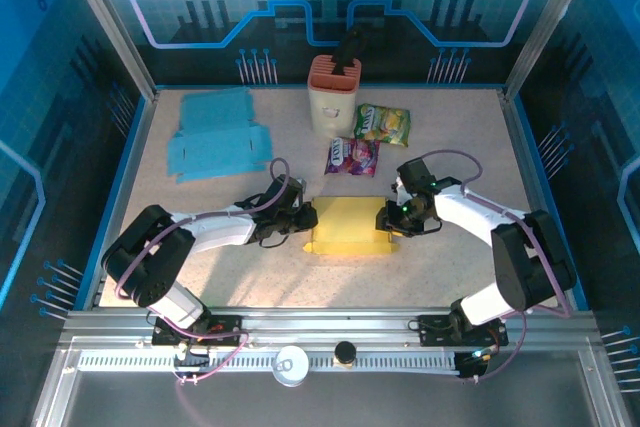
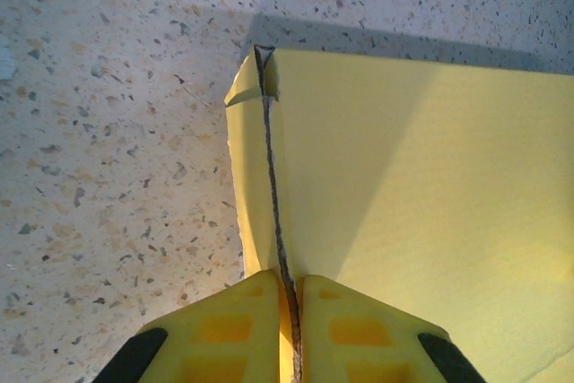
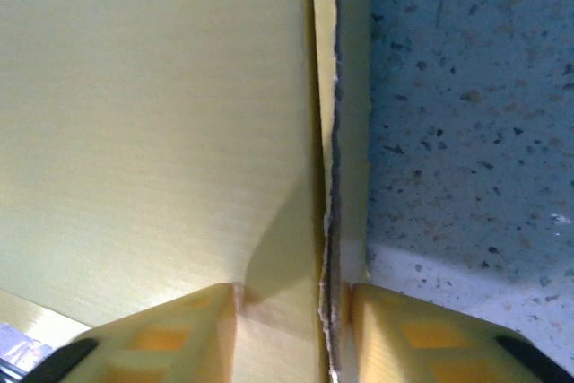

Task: Fold the paper box

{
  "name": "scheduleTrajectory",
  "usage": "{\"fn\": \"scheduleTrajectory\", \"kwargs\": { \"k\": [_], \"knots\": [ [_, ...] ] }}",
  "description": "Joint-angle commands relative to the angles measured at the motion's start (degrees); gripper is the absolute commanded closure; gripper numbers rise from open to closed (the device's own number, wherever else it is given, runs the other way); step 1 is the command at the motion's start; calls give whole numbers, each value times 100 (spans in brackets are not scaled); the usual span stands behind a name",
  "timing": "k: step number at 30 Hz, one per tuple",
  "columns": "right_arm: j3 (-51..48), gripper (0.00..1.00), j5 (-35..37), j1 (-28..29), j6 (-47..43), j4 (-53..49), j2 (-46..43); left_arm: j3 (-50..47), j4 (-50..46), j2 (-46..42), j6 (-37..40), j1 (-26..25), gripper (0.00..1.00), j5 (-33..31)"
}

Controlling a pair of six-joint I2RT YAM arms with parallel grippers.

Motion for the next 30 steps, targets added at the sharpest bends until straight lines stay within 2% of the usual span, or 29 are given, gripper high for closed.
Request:
{"fn": "scheduleTrajectory", "kwargs": {
  "k": [1,10,15,23,30],
  "knots": [
    [-75,52,-142,-169,-202,173,-227,-92,-484,25,124,-106,89,151],
    [-175,34,-691,-634,-385,541,59,-407,50,48,-81,133,93,518],
    [-205,28,-1088,-638,-434,803,132,-768,650,91,-234,391,94,877],
    [-441,27,-1583,-561,-327,1293,176,-1099,1213,287,-400,654,95,1105],
    [-755,38,-2311,-485,422,2389,-9,-1085,1306,395,-423,675,95,1158]
  ]
}}
